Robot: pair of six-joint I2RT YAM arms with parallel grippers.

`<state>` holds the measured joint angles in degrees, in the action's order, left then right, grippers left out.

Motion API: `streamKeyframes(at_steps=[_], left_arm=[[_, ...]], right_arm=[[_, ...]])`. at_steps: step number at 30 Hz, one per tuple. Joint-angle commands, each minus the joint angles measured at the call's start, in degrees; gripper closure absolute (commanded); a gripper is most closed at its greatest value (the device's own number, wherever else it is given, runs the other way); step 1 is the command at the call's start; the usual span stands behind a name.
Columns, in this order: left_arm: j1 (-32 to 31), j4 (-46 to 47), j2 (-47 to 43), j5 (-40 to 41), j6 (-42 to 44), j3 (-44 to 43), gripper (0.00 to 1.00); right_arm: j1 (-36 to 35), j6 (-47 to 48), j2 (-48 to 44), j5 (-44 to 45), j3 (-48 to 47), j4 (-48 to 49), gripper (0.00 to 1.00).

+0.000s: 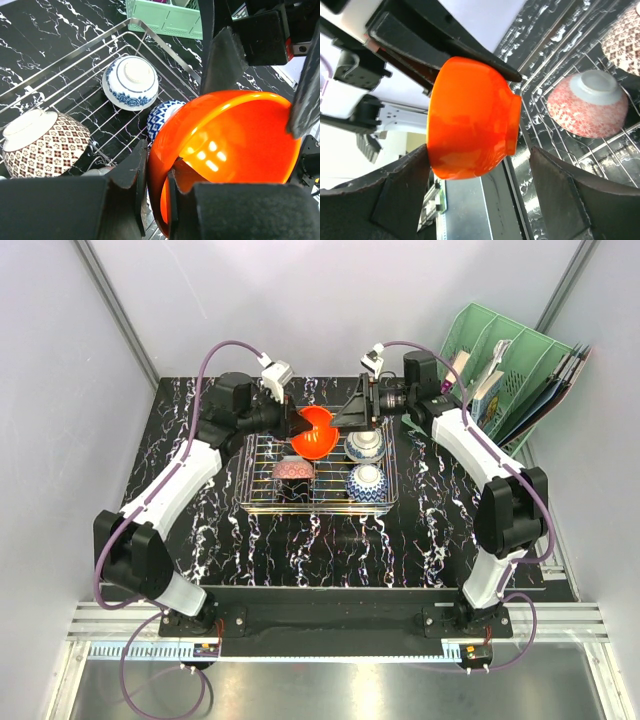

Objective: Load the bowls into the dish rack

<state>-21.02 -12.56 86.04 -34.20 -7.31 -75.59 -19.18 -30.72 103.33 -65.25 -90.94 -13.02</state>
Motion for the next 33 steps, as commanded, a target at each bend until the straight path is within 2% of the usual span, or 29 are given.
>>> streamKeyframes(at_steps=[1,8,11,14,22,24,28,31,32,33], left_arm=[[0.19,5.35,-2.46,-3.42,0.19,-1.48,1.00],[0.19,6.05,-1.58,-4.12,-1.39,-1.93,1.00],[0.19,6.14,-1.58,-4.21,-1.65,-2.01,1.00],[0.19,6.05,-1.75,-4.21,-1.65,-2.19,1.00],[0.19,6.40,-1.40,-4.56,-2.09,-2.72,1.00],[0.18,6.49,-1.14,-4.74,-2.27,-2.72,1.00],[0.19,6.93,-1.05,-4.92,-2.62,-2.63,1.00],[0.19,7.02,-1.14,-5.18,-2.71,-2.54,1.00],[0.10,7.02,-1.22,-5.09,-2.62,-2.54,1.00],[0.10,7.02,-1.31,-5.00,-2.53,-2.46,1.00]], right_arm=[[0.37,-9.77,-1.11,-7.16,2.51,15.52,0.15],[0.28,-17.18,-0.59,-7.87,6.12,26.19,0.14],[0.11,-15.43,-0.23,-7.00,6.03,25.15,0.13],[0.02,-9.64,-0.15,-5.42,4.98,19.09,0.11],[-1.47,-9.80,0.12,-6.38,5.68,19.51,0.12],[-2.26,-12.07,-0.06,-7.25,6.21,21.18,0.14],[-3.23,-18.84,0.38,-9.19,7.79,30.74,0.19],[-3.50,-21.22,0.82,-9.72,8.49,34.00,0.35],[-3.41,-22.44,1.00,-10.24,9.28,35.76,0.37],[-3.50,-26.54,1.17,-10.68,9.89,41.44,0.37]])
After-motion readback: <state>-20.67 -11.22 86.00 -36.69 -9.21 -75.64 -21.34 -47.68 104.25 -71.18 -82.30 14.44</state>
